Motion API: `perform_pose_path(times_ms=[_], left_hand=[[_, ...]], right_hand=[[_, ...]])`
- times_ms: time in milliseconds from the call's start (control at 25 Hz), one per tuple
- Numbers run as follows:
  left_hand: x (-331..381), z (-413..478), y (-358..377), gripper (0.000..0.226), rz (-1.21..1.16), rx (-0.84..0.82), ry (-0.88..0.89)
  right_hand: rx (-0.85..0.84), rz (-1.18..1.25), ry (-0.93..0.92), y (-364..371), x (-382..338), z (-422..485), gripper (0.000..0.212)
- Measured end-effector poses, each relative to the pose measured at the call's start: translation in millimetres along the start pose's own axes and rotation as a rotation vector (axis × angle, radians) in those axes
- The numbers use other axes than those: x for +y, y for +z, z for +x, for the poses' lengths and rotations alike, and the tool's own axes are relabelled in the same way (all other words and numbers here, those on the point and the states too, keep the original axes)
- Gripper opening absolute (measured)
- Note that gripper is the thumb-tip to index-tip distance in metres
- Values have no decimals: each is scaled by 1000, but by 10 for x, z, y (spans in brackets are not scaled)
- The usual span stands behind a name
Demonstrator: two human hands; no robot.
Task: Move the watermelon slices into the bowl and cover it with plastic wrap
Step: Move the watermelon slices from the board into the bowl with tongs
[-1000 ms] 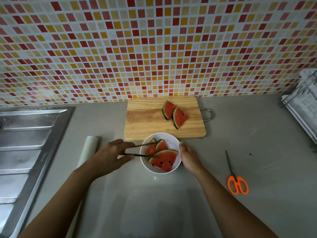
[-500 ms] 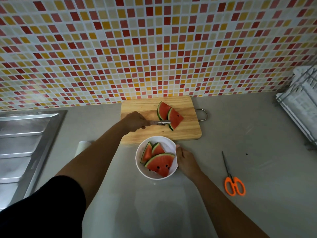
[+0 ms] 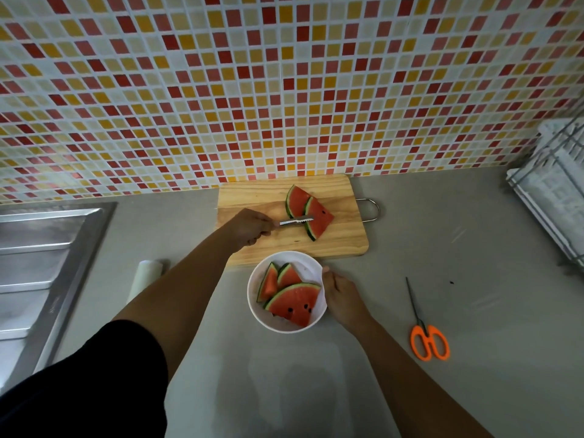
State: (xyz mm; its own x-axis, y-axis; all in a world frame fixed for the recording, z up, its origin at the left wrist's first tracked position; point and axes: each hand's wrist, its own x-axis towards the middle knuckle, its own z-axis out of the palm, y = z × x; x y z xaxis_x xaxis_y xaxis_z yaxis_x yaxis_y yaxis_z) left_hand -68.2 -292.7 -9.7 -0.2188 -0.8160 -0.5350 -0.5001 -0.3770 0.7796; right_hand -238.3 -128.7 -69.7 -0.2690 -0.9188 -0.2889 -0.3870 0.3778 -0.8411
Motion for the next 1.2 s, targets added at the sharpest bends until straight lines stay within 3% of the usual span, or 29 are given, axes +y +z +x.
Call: perform_pose_path(times_ms=[200, 400, 760, 1040, 1120, 1200], left_hand=[[18, -512, -365, 12, -35, -33, 48], [-314, -1147, -639, 12, 131, -151, 7], [-439, -1340, -100, 15, 310, -57, 46], [-357, -1639, -69, 21, 742, 253, 400], [-401, -1703, -64, 18, 706, 246, 533], [-442, -1750, -5, 15, 684, 197, 552]], right_hand=[[-18, 3, 27, 5, 5, 2, 50], [-116, 112, 144, -35, 32, 47, 49], [-183, 216, 192, -69, 24, 81, 44], [-180, 233, 206, -67, 20, 78, 46], [-172, 224, 208, -60, 28, 81, 45], [-171, 220, 205, -58, 28, 86, 42]])
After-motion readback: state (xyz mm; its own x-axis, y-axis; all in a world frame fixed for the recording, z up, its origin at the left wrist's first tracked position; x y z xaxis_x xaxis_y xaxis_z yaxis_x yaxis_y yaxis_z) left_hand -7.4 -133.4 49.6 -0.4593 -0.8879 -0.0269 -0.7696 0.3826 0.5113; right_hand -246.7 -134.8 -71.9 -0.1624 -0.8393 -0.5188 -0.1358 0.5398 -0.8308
